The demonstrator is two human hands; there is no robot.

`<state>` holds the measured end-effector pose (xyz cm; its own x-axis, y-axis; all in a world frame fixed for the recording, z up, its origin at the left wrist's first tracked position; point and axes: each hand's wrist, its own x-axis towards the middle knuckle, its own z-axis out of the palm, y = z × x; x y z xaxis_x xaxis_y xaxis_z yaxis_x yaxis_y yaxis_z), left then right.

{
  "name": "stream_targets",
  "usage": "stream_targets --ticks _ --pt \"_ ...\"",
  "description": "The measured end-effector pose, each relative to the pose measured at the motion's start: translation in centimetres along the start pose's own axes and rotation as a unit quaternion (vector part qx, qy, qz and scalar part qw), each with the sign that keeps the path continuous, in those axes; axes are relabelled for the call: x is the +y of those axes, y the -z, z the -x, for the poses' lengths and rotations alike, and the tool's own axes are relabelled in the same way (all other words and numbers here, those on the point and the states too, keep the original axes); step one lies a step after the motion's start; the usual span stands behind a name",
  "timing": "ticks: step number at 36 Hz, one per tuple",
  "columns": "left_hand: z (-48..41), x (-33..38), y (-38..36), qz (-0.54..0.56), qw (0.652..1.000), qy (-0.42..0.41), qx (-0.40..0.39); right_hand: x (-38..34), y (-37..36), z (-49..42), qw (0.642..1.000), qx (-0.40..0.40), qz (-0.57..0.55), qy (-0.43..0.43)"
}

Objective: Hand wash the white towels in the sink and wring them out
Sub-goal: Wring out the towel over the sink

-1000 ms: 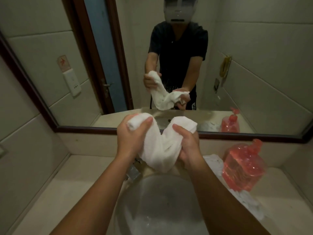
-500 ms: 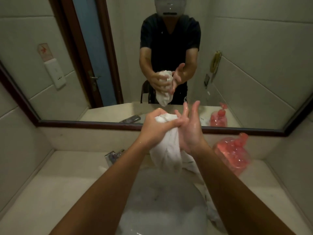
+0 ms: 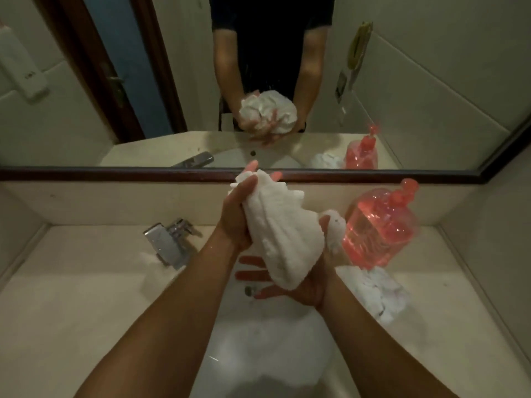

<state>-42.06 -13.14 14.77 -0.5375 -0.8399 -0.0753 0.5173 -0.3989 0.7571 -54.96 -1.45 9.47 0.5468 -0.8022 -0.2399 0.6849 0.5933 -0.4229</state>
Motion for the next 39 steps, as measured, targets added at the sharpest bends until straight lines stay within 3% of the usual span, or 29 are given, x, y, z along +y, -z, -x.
stream_targets --ticks 1,2,5,7,11,17,22,28,31,33,37,39 --pt "-0.4 -0.2 0.2 -0.02 1.0 0.007 -0.003 -0.6 1.2 -0.3 0.997 -0.079 -0.012 0.021" --pt "-0.4 -0.2 0.3 -0.029 0.999 0.02 -0.025 -1.0 1.6 -0.3 0.993 -0.108 0.016 0.047" --pt "-0.8 -0.6 1.3 -0.053 0.995 0.076 -0.044 -2.5 1.3 0.7 0.994 -0.041 0.095 -0.014" --pt "-0.7 -0.8 1.5 -0.068 0.99 0.116 -0.033 -3.3 1.5 1.7 0.987 0.018 0.16 -0.002" --pt "-0.8 -1.5 1.4 -0.119 0.987 0.111 0.011 -5.0 0.7 2.2 0.96 0.111 0.249 -0.058" --pt "-0.7 -2.9 2.1 -0.251 0.955 0.124 0.102 -4.6 -1.5 1.2 0.866 0.194 0.447 -0.109" --pt "0.0 -5.4 3.0 -0.367 0.911 0.067 0.178 -3.0 -0.6 0.0 0.784 0.245 0.565 -0.076" --pt "0.6 -8.2 4.3 -0.4 0.88 0.028 0.257 -0.4 1.0 -1.6 0.698 0.275 0.661 -0.015" --pt "0.8 -8.8 4.5 -0.375 0.884 0.034 0.276 0.0 1.6 -1.5 0.706 0.286 0.647 -0.03" --pt "1.2 -8.9 4.5 -0.31 0.906 0.036 0.286 -0.2 1.5 -1.1 0.709 0.27 0.649 -0.055" --pt "1.7 -8.2 4.5 -0.273 0.901 0.033 0.335 -0.8 0.9 0.5 0.769 0.248 0.589 0.001" --pt "1.9 -8.0 4.7 -0.218 0.903 0.046 0.367 -0.4 0.4 1.3 0.748 0.261 0.609 0.037"
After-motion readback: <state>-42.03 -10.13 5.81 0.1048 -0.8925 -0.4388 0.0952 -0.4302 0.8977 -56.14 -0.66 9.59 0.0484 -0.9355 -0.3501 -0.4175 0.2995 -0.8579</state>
